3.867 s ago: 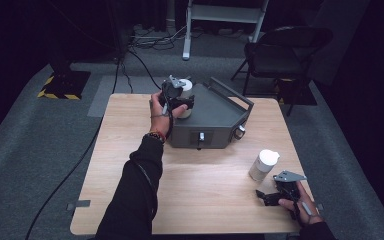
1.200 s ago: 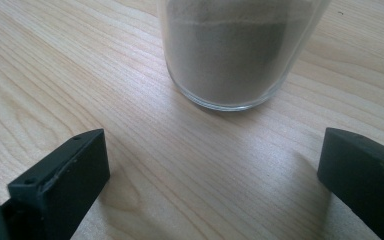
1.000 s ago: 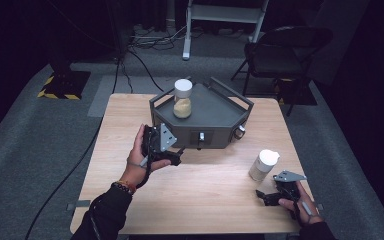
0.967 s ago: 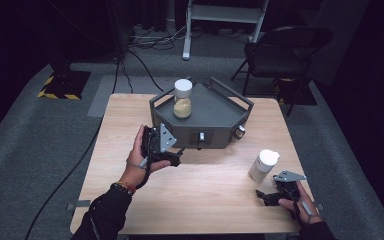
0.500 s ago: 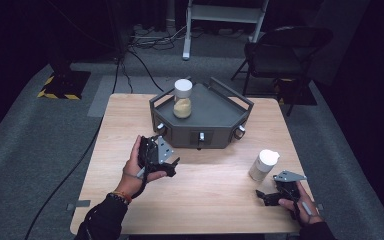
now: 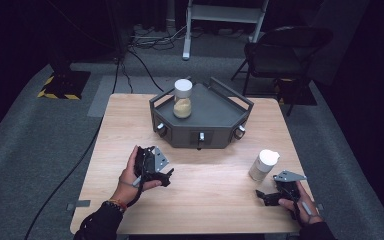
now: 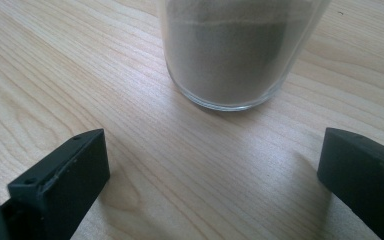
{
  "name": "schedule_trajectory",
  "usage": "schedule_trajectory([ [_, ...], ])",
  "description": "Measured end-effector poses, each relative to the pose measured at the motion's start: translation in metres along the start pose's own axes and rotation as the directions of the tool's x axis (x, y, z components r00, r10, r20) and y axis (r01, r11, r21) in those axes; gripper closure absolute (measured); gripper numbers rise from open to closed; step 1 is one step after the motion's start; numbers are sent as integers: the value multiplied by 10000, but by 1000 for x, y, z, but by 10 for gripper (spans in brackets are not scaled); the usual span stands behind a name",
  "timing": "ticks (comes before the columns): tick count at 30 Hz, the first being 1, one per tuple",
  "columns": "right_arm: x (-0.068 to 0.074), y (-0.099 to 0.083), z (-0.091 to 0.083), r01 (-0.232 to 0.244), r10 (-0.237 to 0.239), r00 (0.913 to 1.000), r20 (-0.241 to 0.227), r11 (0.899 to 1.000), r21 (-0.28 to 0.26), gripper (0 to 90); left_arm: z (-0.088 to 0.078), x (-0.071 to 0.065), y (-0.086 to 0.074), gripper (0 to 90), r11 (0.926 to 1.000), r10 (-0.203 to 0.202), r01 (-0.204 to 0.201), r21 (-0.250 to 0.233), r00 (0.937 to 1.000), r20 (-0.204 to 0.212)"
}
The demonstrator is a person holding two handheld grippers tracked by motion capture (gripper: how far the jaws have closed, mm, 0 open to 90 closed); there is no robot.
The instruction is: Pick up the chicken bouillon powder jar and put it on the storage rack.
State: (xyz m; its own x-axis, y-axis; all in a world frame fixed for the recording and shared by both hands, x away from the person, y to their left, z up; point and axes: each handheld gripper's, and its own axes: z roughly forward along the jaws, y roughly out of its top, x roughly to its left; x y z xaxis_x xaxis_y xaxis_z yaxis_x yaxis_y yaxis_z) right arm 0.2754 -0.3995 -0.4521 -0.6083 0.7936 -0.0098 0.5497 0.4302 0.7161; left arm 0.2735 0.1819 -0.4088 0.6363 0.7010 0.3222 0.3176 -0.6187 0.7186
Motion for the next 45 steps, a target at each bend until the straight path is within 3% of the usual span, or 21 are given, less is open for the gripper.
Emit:
schedule_trajectory([
  [4,0,0,0,-2,2,10000,0,10000,1,0,5,-3,-8,12,9992,-77,74,387,9999,66],
  [10,0,0,0,-4,4,10000,1,10000,2,0,6,-2,-21,12,9968,-576,568,563,9982,135],
  [15,0,0,0,2,-2,10000,1,10000,0,0,7,0,-27,12,9950,-696,675,733,9972,273],
  [27,0,0,0,0,0,10000,3,10000,1,0,11,9,-45,12,9818,-1588,1509,1153,9853,625],
  [34,0,0,0,-2,2,10000,4,10000,2,0,9,19,-57,11,9716,-2168,2064,1155,9723,871],
  [37,0,0,0,-1,1,10000,4,10000,1,0,9,29,-64,8,9578,-2731,2584,1260,9548,1175],
  [40,0,0,0,2,-2,10000,4,10000,2,0,10,38,-68,3,9483,-3047,2854,1386,9412,1463],
  [45,0,0,0,-2,2,10000,3,10000,3,0,9,42,-71,0,9491,-3028,2821,1402,9398,1588],
])
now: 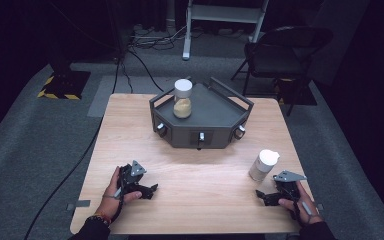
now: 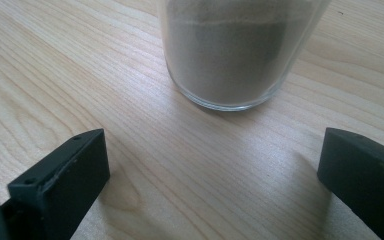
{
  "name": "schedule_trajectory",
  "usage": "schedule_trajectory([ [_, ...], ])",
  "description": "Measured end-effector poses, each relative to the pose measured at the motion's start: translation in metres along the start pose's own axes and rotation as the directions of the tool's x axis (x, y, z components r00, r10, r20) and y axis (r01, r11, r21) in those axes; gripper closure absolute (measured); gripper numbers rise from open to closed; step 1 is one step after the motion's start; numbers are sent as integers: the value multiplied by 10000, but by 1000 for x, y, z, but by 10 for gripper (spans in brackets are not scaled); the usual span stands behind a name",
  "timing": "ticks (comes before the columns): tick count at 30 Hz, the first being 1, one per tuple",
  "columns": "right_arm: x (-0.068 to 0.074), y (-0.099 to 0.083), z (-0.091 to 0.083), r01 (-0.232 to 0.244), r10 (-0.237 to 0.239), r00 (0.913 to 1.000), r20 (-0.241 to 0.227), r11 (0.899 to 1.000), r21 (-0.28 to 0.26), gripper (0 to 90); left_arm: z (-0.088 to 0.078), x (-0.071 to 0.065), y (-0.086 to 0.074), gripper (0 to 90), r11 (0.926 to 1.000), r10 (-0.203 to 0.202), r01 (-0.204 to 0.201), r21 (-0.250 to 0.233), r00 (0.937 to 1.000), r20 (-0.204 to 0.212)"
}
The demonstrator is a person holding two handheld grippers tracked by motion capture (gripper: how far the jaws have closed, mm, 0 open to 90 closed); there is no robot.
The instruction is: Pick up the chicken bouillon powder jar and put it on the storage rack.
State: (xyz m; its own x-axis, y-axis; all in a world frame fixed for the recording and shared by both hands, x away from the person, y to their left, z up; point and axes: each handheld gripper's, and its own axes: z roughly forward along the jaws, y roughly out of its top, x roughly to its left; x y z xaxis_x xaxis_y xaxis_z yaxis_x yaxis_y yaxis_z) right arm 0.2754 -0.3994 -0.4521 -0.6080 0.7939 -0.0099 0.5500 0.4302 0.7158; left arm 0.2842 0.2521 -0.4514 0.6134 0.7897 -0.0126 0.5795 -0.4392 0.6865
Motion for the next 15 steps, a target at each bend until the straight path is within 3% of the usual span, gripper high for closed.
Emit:
schedule_trajectory([
  [15,0,0,0,-13,13,10000,9,10000,0,0,0,1,0,0,10000,49,-49,-3,10000,36],
])
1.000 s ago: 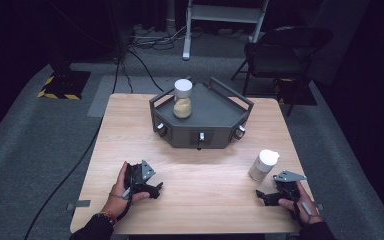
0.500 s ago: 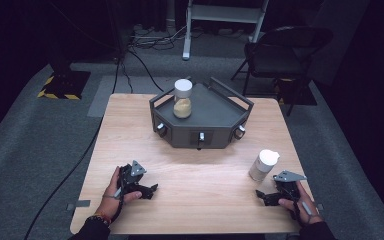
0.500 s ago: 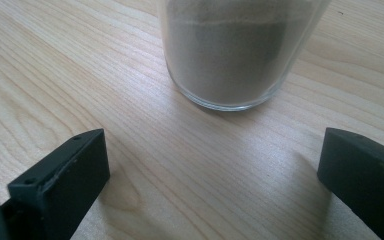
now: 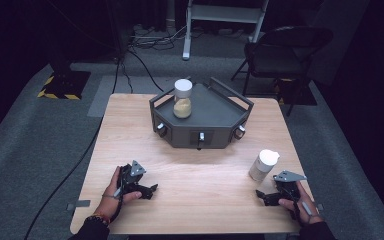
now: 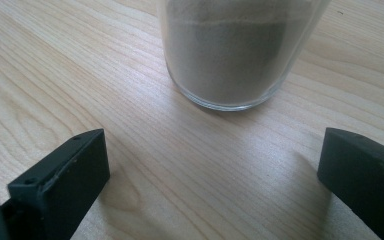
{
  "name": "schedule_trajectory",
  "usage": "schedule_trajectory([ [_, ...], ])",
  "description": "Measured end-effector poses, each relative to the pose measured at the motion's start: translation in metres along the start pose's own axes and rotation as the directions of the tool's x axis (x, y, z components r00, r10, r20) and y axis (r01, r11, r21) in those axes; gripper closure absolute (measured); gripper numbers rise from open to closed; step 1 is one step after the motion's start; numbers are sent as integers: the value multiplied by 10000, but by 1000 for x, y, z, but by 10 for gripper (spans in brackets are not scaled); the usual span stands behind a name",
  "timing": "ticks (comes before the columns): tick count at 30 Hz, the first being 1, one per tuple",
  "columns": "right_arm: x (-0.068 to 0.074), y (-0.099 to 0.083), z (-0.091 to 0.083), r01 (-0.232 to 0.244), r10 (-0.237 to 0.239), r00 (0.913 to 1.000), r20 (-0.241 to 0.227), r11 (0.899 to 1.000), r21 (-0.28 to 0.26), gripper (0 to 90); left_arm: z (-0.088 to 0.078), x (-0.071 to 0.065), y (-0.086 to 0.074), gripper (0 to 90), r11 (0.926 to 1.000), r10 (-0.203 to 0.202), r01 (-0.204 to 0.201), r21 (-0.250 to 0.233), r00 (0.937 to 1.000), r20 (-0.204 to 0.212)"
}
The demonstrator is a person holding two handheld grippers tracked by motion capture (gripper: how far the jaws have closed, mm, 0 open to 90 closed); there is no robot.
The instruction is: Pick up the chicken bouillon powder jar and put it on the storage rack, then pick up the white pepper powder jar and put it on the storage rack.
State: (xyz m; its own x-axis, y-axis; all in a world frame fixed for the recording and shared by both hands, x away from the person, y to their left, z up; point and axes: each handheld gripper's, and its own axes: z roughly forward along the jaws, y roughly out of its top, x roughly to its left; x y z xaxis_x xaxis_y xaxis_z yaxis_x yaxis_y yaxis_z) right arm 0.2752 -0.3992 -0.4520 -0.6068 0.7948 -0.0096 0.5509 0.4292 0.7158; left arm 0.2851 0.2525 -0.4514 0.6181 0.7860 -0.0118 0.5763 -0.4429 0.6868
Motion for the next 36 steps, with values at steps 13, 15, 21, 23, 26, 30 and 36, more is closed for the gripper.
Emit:
schedule_trajectory([
  [13,0,0,0,1,-1,10000,1,10000,-2,0,0,0,0,0,10000,-10,10,2,10000,-5],
  [15,0,0,0,-2,2,10000,0,10000,-2,0,0,-1,1,0,10000,-9,9,11,10000,-5],
  [21,0,0,0,2,-2,10000,0,10000,1,0,0,-1,1,0,10000,-2,2,6,10000,-6],
  [23,0,0,0,-13,13,10000,13,10000,4,0,1,-1,1,0,10000,-22,22,8,10000,-3],
  [26,0,0,0,-16,16,10000,17,10000,3,0,1,-1,1,0,10000,-18,18,11,10000,-2],
  [30,1,0,0,-14,14,10000,17,10000,4,0,1,0,1,0,10000,0,0,16,10000,9],
  [36,2,4,-1,5,-5,10000,83,10000,64,13,1,0,1,0,10000,24,-25,8,10000,30],
])
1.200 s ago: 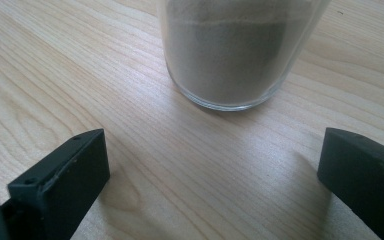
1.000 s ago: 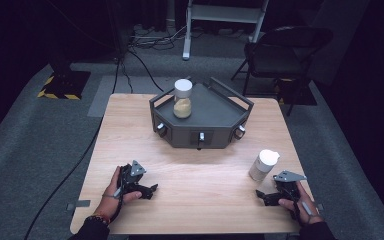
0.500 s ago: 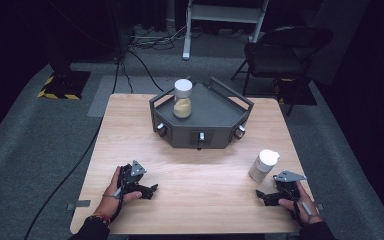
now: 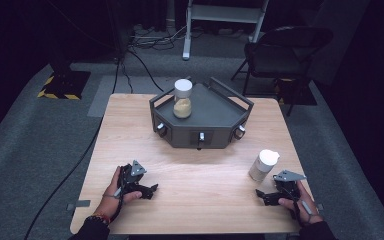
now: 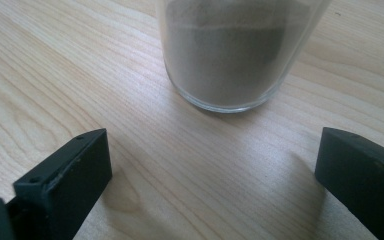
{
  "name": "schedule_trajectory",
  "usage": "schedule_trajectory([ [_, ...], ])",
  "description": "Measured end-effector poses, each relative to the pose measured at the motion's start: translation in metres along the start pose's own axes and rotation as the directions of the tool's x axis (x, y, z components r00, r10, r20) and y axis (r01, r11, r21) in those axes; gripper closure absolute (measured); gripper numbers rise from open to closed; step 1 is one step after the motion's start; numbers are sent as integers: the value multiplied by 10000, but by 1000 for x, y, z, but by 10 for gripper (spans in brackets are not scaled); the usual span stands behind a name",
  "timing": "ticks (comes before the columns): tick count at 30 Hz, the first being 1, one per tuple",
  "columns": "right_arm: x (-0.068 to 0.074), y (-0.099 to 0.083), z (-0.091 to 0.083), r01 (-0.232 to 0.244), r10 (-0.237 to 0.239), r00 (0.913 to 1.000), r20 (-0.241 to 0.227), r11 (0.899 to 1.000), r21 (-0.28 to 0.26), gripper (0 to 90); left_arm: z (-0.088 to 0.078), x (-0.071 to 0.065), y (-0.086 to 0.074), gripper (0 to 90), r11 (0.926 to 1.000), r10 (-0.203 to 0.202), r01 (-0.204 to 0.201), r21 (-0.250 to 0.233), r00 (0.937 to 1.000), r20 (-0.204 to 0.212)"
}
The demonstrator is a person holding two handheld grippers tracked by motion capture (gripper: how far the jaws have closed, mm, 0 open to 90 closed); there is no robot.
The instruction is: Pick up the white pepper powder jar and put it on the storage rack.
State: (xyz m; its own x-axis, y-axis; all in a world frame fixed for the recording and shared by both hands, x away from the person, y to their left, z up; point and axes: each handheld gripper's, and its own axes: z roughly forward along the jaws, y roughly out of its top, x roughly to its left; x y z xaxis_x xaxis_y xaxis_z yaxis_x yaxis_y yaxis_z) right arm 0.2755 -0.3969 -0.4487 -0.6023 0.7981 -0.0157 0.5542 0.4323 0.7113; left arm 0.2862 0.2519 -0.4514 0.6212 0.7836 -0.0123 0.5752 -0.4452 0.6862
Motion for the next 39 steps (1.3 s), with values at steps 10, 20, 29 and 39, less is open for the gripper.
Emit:
schedule_trajectory([
  [10,2,0,-5,-264,269,9995,157,9992,-304,13,0,0,0,0,10000,19,-19,-3,10000,15],
  [20,4,-1,-11,-281,303,9991,288,9969,-740,13,0,0,0,0,10000,44,-44,6,10000,30],
  [29,9,-3,-14,-505,574,9970,521,9907,-1262,14,0,0,0,0,10000,39,-39,-3,10000,52],
  [39,12,-4,-14,-625,722,9959,553,9852,-1598,14,0,0,0,0,10000,39,-39,-4,10000,58],
])
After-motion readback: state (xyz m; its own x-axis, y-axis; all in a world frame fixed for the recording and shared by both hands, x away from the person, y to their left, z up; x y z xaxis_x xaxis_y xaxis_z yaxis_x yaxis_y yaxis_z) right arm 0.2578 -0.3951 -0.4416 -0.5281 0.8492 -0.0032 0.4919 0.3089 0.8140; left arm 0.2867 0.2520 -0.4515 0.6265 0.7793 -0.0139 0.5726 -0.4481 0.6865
